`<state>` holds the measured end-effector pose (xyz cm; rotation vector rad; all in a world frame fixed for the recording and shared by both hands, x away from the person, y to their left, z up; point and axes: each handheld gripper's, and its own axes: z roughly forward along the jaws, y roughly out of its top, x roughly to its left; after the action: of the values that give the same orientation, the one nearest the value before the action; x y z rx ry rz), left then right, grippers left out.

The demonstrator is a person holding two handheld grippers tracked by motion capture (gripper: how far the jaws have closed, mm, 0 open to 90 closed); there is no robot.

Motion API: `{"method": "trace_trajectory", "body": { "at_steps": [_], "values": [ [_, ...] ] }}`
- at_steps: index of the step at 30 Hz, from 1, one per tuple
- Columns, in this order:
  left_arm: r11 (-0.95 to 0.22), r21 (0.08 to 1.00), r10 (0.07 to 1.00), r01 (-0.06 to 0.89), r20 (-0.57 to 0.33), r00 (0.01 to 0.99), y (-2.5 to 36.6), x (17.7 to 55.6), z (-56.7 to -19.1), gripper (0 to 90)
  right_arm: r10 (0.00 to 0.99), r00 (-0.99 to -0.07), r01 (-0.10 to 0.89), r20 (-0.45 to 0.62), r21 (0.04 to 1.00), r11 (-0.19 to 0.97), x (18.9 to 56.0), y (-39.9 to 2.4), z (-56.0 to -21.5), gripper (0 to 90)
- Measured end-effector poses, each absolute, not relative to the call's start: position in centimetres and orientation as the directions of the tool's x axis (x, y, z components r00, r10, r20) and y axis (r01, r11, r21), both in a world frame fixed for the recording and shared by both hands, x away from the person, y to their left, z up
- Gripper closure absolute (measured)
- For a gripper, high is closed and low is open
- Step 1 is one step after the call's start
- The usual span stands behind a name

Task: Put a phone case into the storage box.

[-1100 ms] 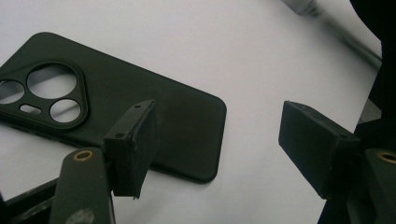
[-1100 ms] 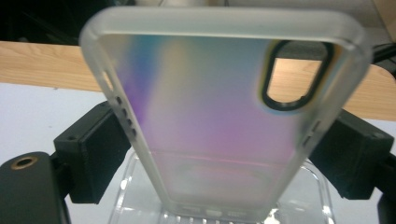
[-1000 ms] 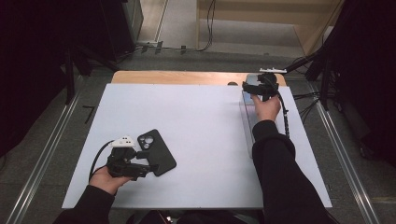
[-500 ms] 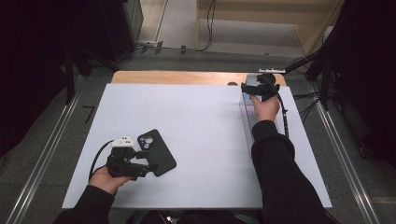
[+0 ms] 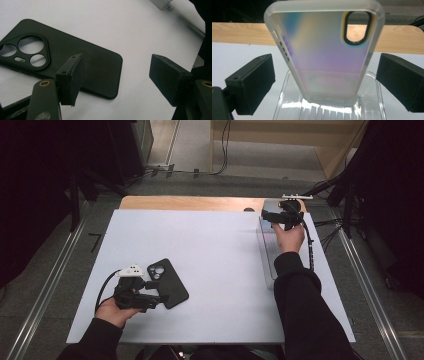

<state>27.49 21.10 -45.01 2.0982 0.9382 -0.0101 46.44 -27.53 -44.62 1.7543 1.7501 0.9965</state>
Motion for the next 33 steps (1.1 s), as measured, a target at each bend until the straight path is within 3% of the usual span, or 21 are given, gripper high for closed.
{"method": "trace_trajectory", "body": {
  "at_steps": [15, 21, 33],
  "values": [
    [-0.388, 0.683, 0.612, 0.619, -0.311, 0.727, 20.7, 28.3, -44.8, 28.4, 0.968, -0.124, 0.659, 0.219, 0.747, -0.085, 43.0, -28.8, -43.8, 0.7],
    [-0.383, 0.680, 0.616, 0.625, -0.316, 0.721, 20.9, 28.8, -44.8, 28.4, 0.952, -0.203, 0.658, 0.229, 0.752, -0.040, 41.5, -28.8, -43.4, 0.7],
    [-0.378, 0.679, 0.618, 0.629, -0.321, 0.718, 20.9, 29.3, -44.8, 28.3, 0.933, -0.260, 0.656, 0.250, 0.754, -0.019, 37.9, -28.4, -42.7, 0.9]
  ]
}}
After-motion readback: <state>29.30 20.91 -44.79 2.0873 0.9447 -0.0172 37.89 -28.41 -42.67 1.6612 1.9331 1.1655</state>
